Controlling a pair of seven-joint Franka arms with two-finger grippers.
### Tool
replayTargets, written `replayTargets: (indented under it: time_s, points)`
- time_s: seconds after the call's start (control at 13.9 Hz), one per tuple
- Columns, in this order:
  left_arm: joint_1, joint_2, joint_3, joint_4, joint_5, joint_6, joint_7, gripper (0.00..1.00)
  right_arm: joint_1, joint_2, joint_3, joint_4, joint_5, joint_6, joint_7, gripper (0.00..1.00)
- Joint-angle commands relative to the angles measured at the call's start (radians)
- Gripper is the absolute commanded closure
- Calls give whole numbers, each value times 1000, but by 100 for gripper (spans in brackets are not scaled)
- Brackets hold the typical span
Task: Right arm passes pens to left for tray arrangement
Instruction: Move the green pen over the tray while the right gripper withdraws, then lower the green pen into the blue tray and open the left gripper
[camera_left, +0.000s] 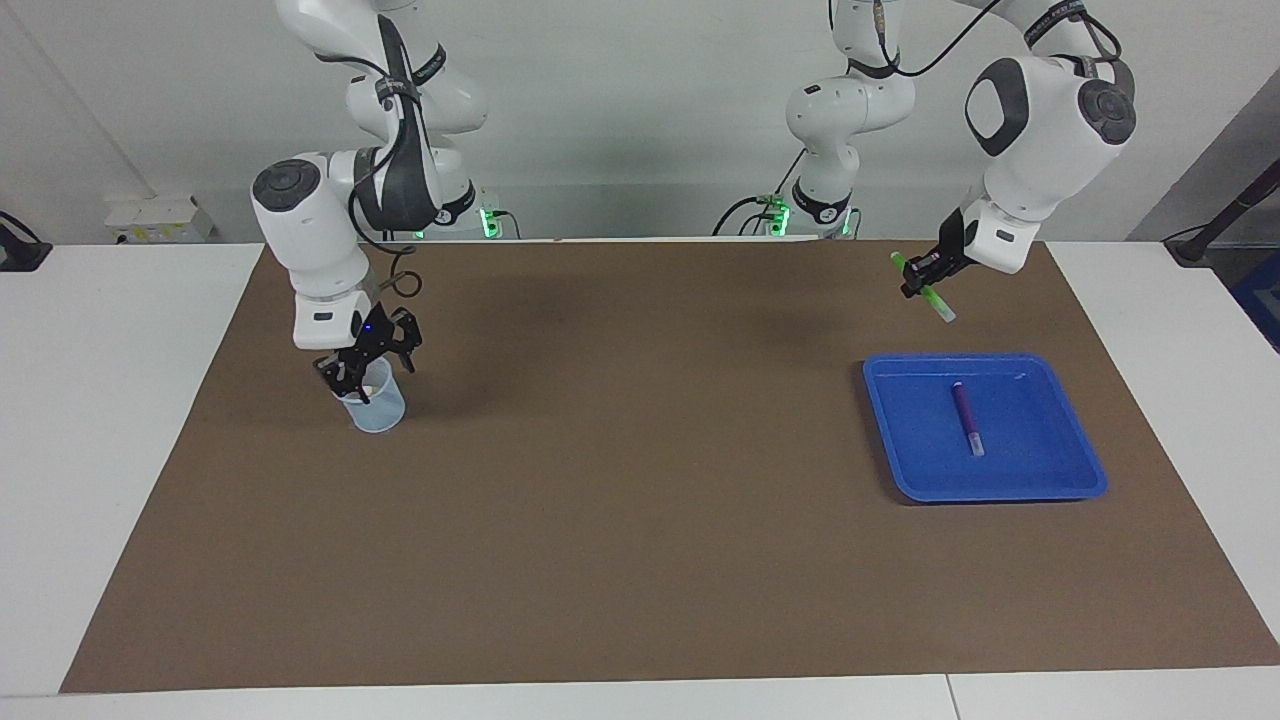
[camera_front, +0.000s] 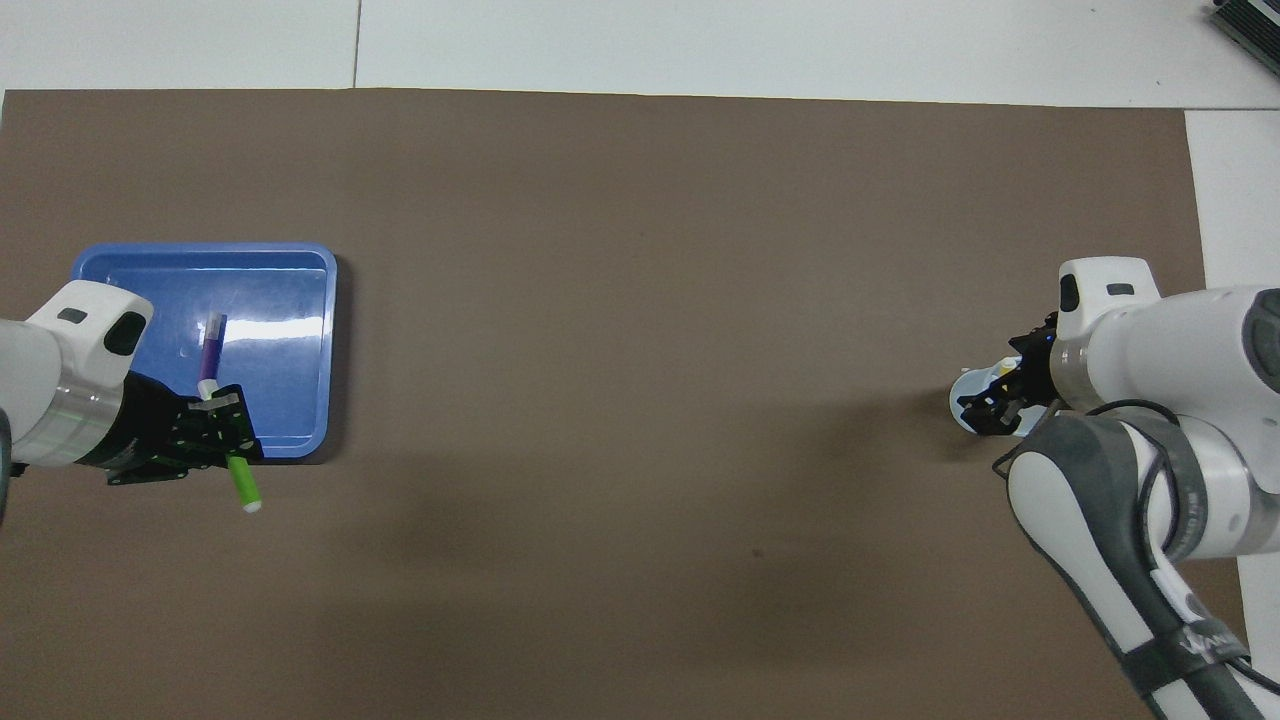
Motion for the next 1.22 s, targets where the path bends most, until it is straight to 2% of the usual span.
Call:
replayTargets:
  time_s: [0.0, 0.22, 0.43, 0.65, 0.86, 1.15]
  points:
    - [54, -5, -9, 7, 73, -17, 135, 100, -58, 50, 10, 71, -26, -31, 6, 27]
    - [94, 24, -9, 5, 136, 19, 246, 100, -66, 50, 10, 80, -23, -73, 15, 27]
    - [136, 70, -9, 4, 170, 81, 301, 100, -61, 44, 12, 97, -9, -185, 182, 31]
    - [157, 110, -9, 4, 187, 139, 329, 100, -58, 44, 13, 97, -8, -189, 201, 40]
    - [166, 162, -9, 5, 207, 216, 329, 100, -61, 43, 13, 99, -8, -199, 201, 53]
    - [173, 223, -9, 4, 218, 286, 329, 100, -63, 52, 13, 99, -5, -185, 248, 54]
